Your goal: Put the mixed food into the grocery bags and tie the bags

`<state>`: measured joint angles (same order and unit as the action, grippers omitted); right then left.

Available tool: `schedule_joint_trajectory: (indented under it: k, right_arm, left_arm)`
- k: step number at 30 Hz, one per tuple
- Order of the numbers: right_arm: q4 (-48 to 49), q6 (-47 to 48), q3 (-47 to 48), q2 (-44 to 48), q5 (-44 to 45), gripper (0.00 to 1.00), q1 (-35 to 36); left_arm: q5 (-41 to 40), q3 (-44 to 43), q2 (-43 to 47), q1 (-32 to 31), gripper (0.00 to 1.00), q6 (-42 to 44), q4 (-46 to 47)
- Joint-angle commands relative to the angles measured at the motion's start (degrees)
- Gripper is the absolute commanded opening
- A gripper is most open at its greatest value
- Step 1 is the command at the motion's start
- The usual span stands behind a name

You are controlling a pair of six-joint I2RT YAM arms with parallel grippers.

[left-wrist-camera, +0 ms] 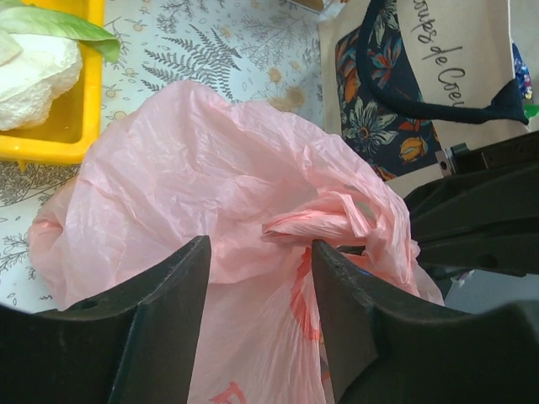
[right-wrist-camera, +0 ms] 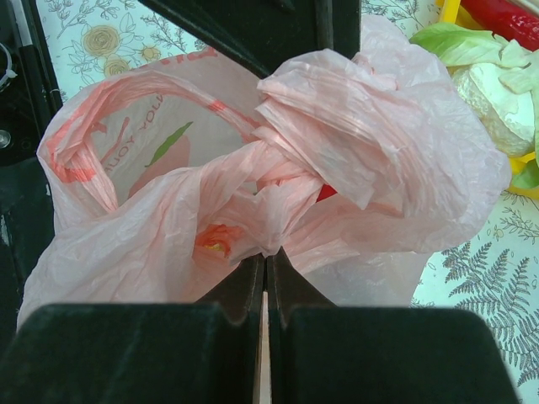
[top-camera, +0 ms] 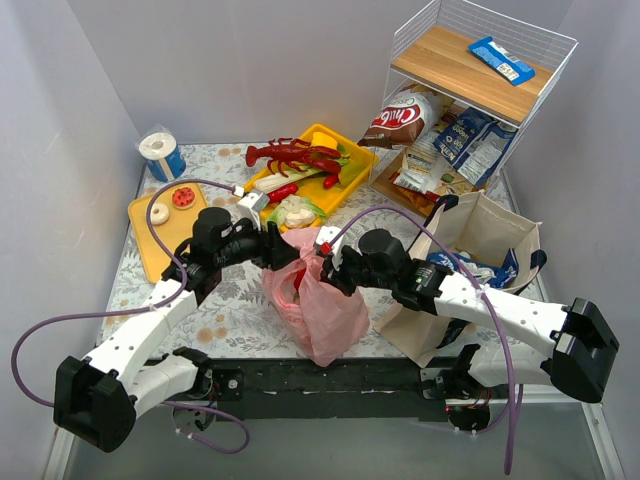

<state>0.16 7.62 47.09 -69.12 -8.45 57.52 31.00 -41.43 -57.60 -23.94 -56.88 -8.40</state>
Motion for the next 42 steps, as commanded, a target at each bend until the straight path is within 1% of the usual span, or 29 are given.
schedule_joint_trajectory:
  k: [1, 5, 8, 11, 15, 18, 19, 22, 23, 25, 26, 29, 30, 33, 42]
  right_arm:
    - [1.9, -0.6, 1.7, 0.9, 0.1, 0.01, 0.2]
    - [1.4, -0.7, 1.8, 0.9, 0.0, 0.01, 0.2]
    - [1.0, -0.8, 1.8, 0.7, -0.1, 0.01, 0.2]
    - [0.5, -0.7, 2.3, 0.7, -0.1, 0.01, 0.2]
    - [0.2, -0.8, 2.6, 0.7, 0.0, 0.01, 0.2]
    - [0.0, -1.1, 2.7, 0.7, -0.1, 0.01, 0.2]
    - [0.1, -1.2, 2.6, 0.7, -0.1, 0.01, 0.2]
    - [0.0, -1.5, 2.6, 0.6, -0.2, 0.01, 0.2]
    - [0.0, -1.6, 2.6, 0.5, -0.3, 0.01, 0.2]
    - [-0.1, -1.7, 2.7, 0.6, 0.2, 0.01, 0.2]
    - [-0.1, -1.9, 2.7, 0.9, 0.4, 0.01, 0.2]
    - [-0.1, -2.2, 2.1, 1.9, 2.5, 0.01, 0.2]
    - [-1.8, -2.5, 2.0, 2.1, 4.7, 0.01, 0.2]
    - [-2.6, -2.3, 0.9, 3.7, 7.6, 0.01, 0.2]
    - [-3.3, -1.8, -0.3, 5.8, 8.1, 0.01, 0.0]
  left_arm:
    - [4.6, -2.0, 0.3, 0.3, 0.51, 3.8, 2.7]
    - [6.8, -2.3, 0.1, 0.3, 0.57, 8.0, 3.0]
    - [8.2, -2.7, -0.4, 0.3, 0.58, 9.9, 3.2]
    - [9.9, -2.9, -1.1, 0.3, 0.56, 12.5, 3.1]
    - [10.5, -3.2, -1.5, 0.3, 0.49, 14.5, 3.5]
    - [10.8, -3.1, -1.9, 0.2, 0.42, 14.6, 4.4]
    - [11.1, -3.1, -1.9, 0.2, 0.37, 14.2, 4.8]
    - [11.3, -2.5, -2.3, 0.2, 0.26, 12.9, 6.5]
    - [11.3, -2.3, -2.4, 0.2, 0.17, 11.7, 6.8]
    - [10.6, -2.1, -2.4, 0.2, 0.08, 10.6, 7.7]
    - [10.3, -1.7, -2.3, 0.2, 0.01, 9.5, 8.0]
    - [8.2, -0.9, -1.3, 0.2, 0.0, 7.8, 8.1]
    - [7.7, -0.5, -0.9, 0.2, 0.0, 7.1, 8.1]
    - [4.9, -0.2, 0.4, 0.2, 0.0, 5.4, 8.1]
    - [3.7, -0.7, 3.4, 0.2, 0.0, 4.6, 5.7]
